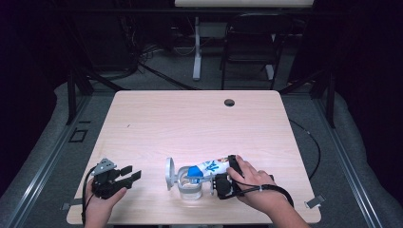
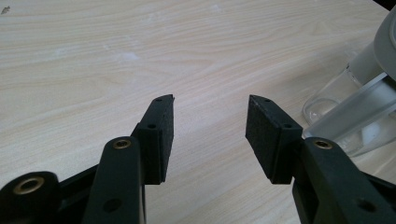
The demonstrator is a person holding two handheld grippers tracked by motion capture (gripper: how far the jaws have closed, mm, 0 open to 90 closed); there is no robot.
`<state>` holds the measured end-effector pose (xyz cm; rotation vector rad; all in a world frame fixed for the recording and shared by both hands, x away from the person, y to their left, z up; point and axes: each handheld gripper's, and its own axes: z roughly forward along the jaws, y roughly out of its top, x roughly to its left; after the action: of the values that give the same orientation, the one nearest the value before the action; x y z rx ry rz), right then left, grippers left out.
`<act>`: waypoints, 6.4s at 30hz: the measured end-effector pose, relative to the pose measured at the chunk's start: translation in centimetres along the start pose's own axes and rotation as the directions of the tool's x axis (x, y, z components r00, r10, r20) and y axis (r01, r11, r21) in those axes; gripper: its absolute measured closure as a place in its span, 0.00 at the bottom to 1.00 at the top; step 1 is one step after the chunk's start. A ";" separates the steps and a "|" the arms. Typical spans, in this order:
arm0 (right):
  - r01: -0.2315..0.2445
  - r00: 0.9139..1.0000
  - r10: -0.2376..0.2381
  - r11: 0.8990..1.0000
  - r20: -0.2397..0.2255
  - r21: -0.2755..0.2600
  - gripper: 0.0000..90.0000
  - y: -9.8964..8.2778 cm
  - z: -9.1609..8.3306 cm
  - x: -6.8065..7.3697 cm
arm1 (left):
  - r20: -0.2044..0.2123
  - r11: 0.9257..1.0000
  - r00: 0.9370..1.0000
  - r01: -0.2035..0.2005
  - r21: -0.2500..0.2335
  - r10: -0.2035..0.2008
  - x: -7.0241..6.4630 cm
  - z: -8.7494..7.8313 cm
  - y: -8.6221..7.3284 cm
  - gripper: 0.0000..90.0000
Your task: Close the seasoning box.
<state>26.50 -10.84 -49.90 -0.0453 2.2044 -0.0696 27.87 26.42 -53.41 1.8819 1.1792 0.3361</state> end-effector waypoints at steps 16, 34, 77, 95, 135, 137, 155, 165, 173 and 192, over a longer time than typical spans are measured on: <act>0.030 0.999 -0.030 0.999 0.015 0.018 0.46 0.2 -0.1 -0.3 | 0.000 1.000 1.000 0.001 -0.004 -0.001 0.0 0.0 0.0 0.58; 0.095 0.993 -0.097 0.995 0.062 0.032 0.46 0.5 -0.4 -0.5 | -0.004 1.000 1.000 0.004 -0.003 -0.004 0.1 0.0 -0.1 0.58; 0.184 0.978 -0.189 0.981 0.094 0.054 0.47 1.4 -1.0 -0.9 | -0.003 1.000 1.000 0.014 -0.009 -0.014 0.3 0.0 -0.1 0.58; 0.189 0.977 -0.193 0.981 0.091 0.047 0.47 1.5 -0.9 -1.0 | -0.004 1.000 1.000 0.018 -0.009 -0.018 0.4 0.0 -0.1 0.58; 0.217 0.971 -0.224 0.973 0.089 0.074 0.47 1.8 -1.0 -1.2 | -0.005 1.000 1.000 0.020 -0.003 -0.020 0.5 0.0 -0.2 0.58; 0.220 0.970 -0.226 0.973 0.089 0.075 0.47 1.9 -1.0 -1.2 | -0.005 1.000 1.000 0.019 -0.002 -0.019 0.6 0.0 -0.2 0.58; 0.234 0.966 -0.241 0.969 0.091 0.077 0.47 1.9 -1.1 -1.3 | -0.005 1.000 1.000 0.027 -0.007 -0.027 0.7 0.0 -0.3 0.58; 0.236 0.966 -0.243 0.968 0.089 0.081 0.47 2.0 -1.1 -1.4 | -0.006 1.000 1.000 0.025 -0.003 -0.025 0.8 0.0 -0.2 0.58; 0.238 0.966 -0.245 0.968 0.089 0.083 0.47 2.0 -1.1 -1.4 | -0.009 1.000 1.000 0.027 -0.004 -0.027 0.8 0.0 -0.3 0.58; 0.247 0.963 -0.254 0.965 0.090 0.090 0.48 2.0 -1.2 -1.5 | -0.008 1.000 1.000 0.030 -0.006 -0.030 0.9 0.0 -0.3 0.58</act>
<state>26.38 -8.67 -48.13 -0.2794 2.0826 -0.2884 28.12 27.22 -53.80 1.8573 1.2092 0.3313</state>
